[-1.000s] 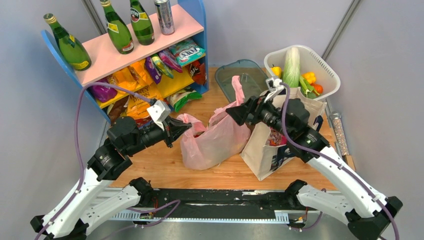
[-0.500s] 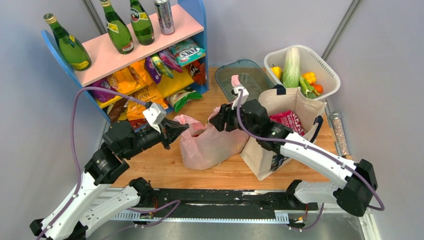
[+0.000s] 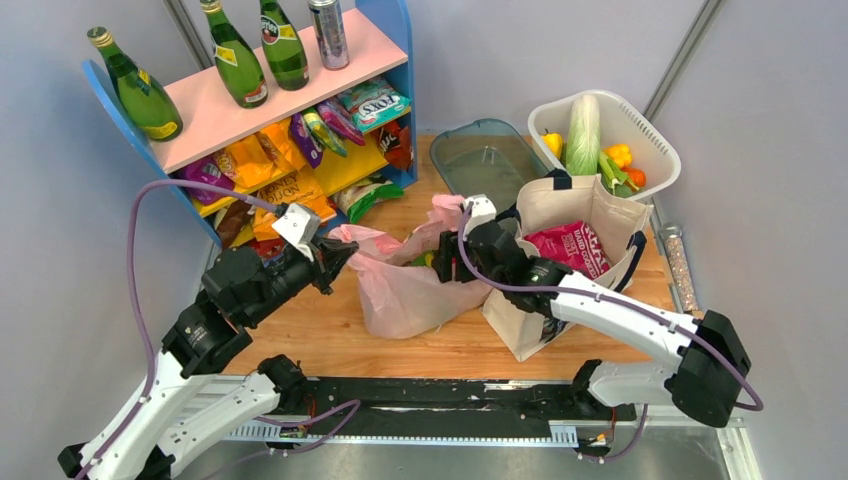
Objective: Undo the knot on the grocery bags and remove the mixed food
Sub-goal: Pick up the fake vegetable from the takeout bag.
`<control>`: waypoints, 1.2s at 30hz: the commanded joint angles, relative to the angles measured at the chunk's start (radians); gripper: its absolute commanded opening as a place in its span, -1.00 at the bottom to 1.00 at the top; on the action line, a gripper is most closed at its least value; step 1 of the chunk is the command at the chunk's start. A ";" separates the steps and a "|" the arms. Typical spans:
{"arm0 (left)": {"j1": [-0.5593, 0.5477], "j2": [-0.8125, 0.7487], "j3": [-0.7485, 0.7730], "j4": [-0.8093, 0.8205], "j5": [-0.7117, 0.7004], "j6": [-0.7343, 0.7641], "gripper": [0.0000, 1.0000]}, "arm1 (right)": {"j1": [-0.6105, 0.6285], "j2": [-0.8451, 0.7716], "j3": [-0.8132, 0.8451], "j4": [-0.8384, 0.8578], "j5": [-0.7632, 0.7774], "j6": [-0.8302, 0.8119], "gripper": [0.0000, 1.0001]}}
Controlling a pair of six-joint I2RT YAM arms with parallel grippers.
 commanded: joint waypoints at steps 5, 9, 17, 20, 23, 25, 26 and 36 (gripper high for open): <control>0.004 -0.011 0.058 -0.102 -0.124 -0.028 -0.90 | 0.004 -0.134 -0.138 -0.196 0.105 0.146 0.42; 0.004 -0.012 0.077 -0.149 -0.145 -0.019 -0.91 | 0.004 -0.169 -0.153 -0.218 0.152 0.153 0.60; 0.004 -0.043 0.111 -0.213 -0.289 -0.033 -1.00 | -0.020 -0.276 -0.184 -0.299 0.317 0.134 0.85; 0.004 -0.067 0.109 -0.220 -0.331 -0.033 -1.00 | -0.036 -0.326 -0.196 -0.298 0.330 0.120 0.87; 0.004 -0.082 0.103 -0.224 -0.377 -0.025 -1.00 | -0.048 -0.350 -0.192 -0.311 0.334 0.114 0.89; 0.004 -0.088 0.093 -0.214 -0.387 -0.008 -1.00 | -0.051 -0.362 -0.180 -0.324 0.330 0.109 0.90; 0.004 -0.089 0.089 -0.209 -0.385 0.009 -1.00 | -0.051 -0.369 -0.171 -0.326 0.317 0.098 0.92; 0.004 -0.025 0.015 -0.052 -0.173 0.168 -1.00 | -0.051 -0.475 -0.016 -0.301 -0.274 -0.152 1.00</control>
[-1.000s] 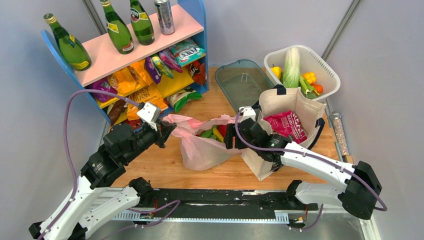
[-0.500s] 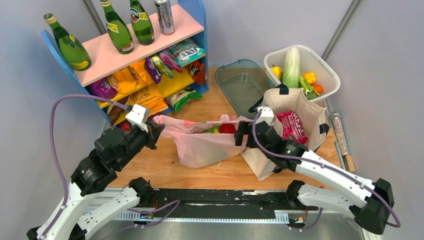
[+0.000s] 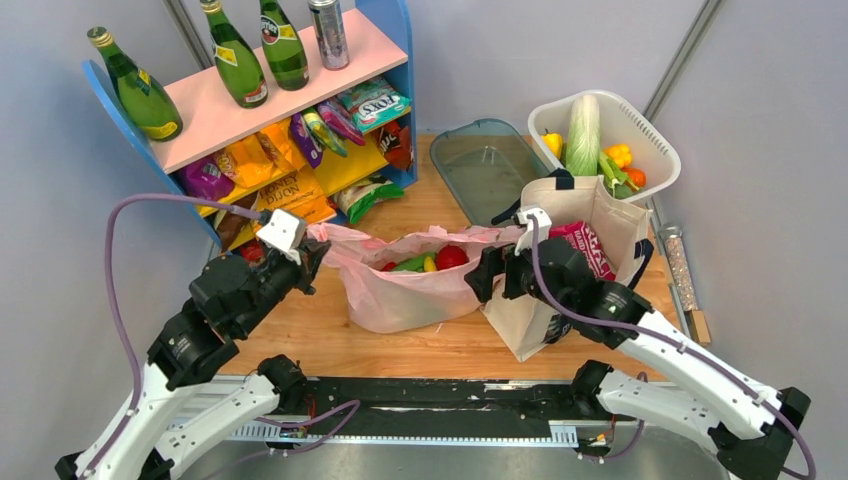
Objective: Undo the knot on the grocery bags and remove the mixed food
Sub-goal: Pick up the fake vegetable from the takeout bag.
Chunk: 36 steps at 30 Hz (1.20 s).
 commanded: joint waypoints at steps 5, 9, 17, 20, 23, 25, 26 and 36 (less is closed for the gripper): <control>0.004 0.056 -0.058 0.137 0.065 0.140 -1.00 | -0.004 -0.075 0.193 -0.018 -0.534 -0.170 1.00; 0.004 0.044 -0.098 0.165 0.062 0.149 -1.00 | -0.004 -0.043 0.244 0.006 -0.609 -0.186 0.99; 0.004 -0.002 -0.162 0.198 0.042 0.156 -1.00 | -0.004 0.070 0.294 0.057 -0.616 -0.195 0.86; 0.004 -0.025 -0.176 0.205 0.018 0.162 -1.00 | -0.004 0.062 0.293 0.043 -0.598 -0.194 0.92; 0.004 -0.033 -0.192 0.209 -0.002 0.167 -1.00 | -0.004 0.044 0.313 0.027 -0.643 -0.195 0.92; 0.004 -0.035 -0.193 0.206 -0.020 0.169 -1.00 | -0.004 0.029 0.345 -0.014 -0.626 -0.199 0.94; 0.004 -0.033 -0.193 0.204 -0.033 0.170 -1.00 | -0.004 0.021 0.360 -0.037 -0.612 -0.202 0.94; 0.004 -0.027 -0.203 0.207 -0.006 0.167 -1.00 | -0.001 0.128 0.530 -0.011 -0.615 -0.231 0.74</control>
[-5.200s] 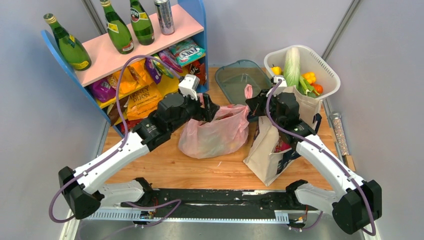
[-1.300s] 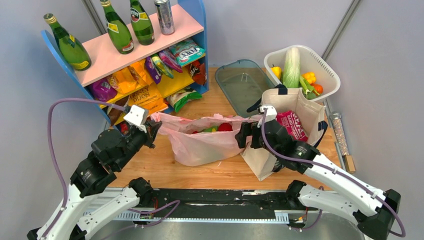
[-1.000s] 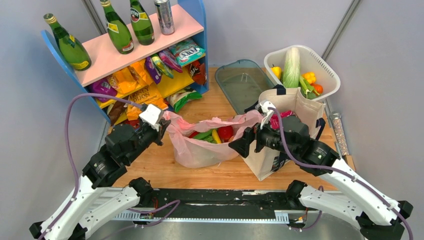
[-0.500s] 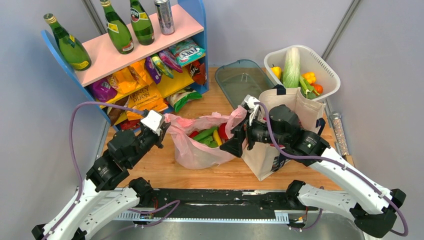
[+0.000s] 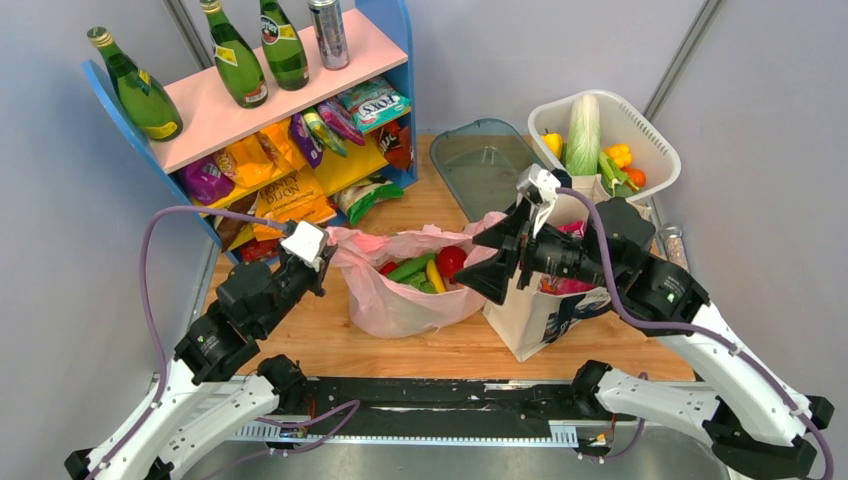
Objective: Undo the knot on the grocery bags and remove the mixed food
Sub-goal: Pick up the fake vegetable from the takeout bag.
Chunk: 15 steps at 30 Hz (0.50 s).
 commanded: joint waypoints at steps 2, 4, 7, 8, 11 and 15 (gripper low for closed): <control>0.004 0.004 -0.009 0.041 0.015 0.018 -1.00 | 0.017 0.153 0.107 0.090 -0.025 -0.039 0.70; 0.004 0.003 -0.013 0.042 0.019 0.018 -1.00 | 0.044 0.222 0.133 0.105 0.017 -0.050 0.63; 0.004 0.002 -0.015 0.041 0.021 0.019 -1.00 | 0.097 0.322 0.152 0.102 0.172 -0.063 0.53; 0.004 0.001 -0.017 0.041 0.022 0.019 -1.00 | 0.107 0.349 0.148 0.102 0.221 -0.063 0.50; 0.004 -0.004 -0.018 0.042 0.025 0.019 -1.00 | 0.131 0.427 0.105 0.099 0.343 -0.046 0.39; 0.004 -0.006 -0.021 0.045 0.030 0.021 -1.00 | 0.167 0.453 -0.022 0.095 0.451 0.011 0.30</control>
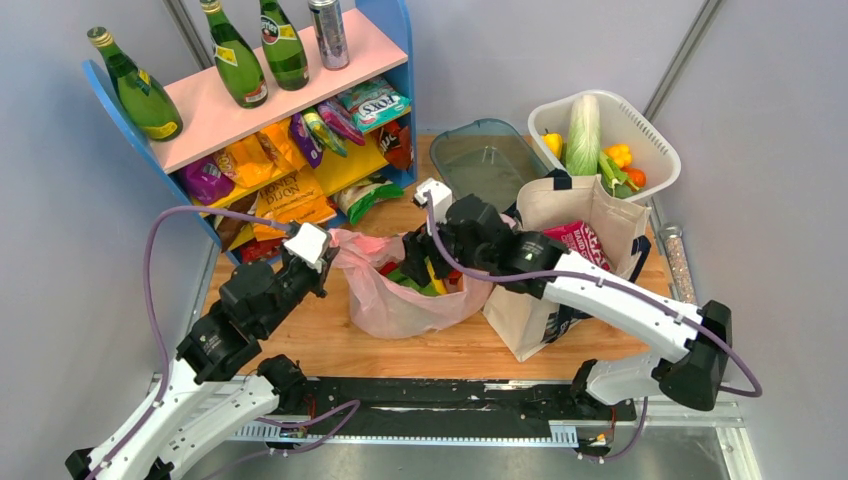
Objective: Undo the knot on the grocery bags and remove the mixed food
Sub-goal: Pick up the fake vegetable from the takeout bag.
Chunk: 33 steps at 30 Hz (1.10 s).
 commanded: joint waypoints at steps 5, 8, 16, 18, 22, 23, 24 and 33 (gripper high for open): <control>0.004 0.000 -0.008 0.043 -0.006 0.021 -1.00 | 0.116 -0.044 -0.314 -0.019 0.232 0.194 0.39; 0.004 0.001 -0.007 0.042 -0.021 0.022 -1.00 | 0.190 -0.090 -0.415 -0.061 0.262 0.296 0.55; 0.004 -0.004 -0.005 0.026 -0.022 0.026 -1.00 | 0.313 -0.211 -0.500 -0.109 0.330 0.398 0.98; 0.004 -0.006 0.000 0.013 0.031 0.023 -1.00 | 0.311 -0.219 -0.478 -0.092 0.358 0.359 1.00; 0.004 -0.009 0.028 -0.024 0.162 -0.017 -1.00 | 0.283 -0.214 -0.416 -0.020 0.370 0.254 1.00; 0.004 -0.011 0.033 -0.030 0.191 -0.038 -1.00 | 0.266 -0.208 -0.402 -0.002 0.365 0.244 1.00; 0.004 -0.013 0.039 -0.043 0.209 -0.049 -1.00 | 0.247 -0.201 -0.390 0.017 0.355 0.238 1.00; 0.004 -0.117 0.016 -0.074 0.284 -0.156 -1.00 | 0.122 -0.135 -0.392 0.184 0.252 0.271 0.76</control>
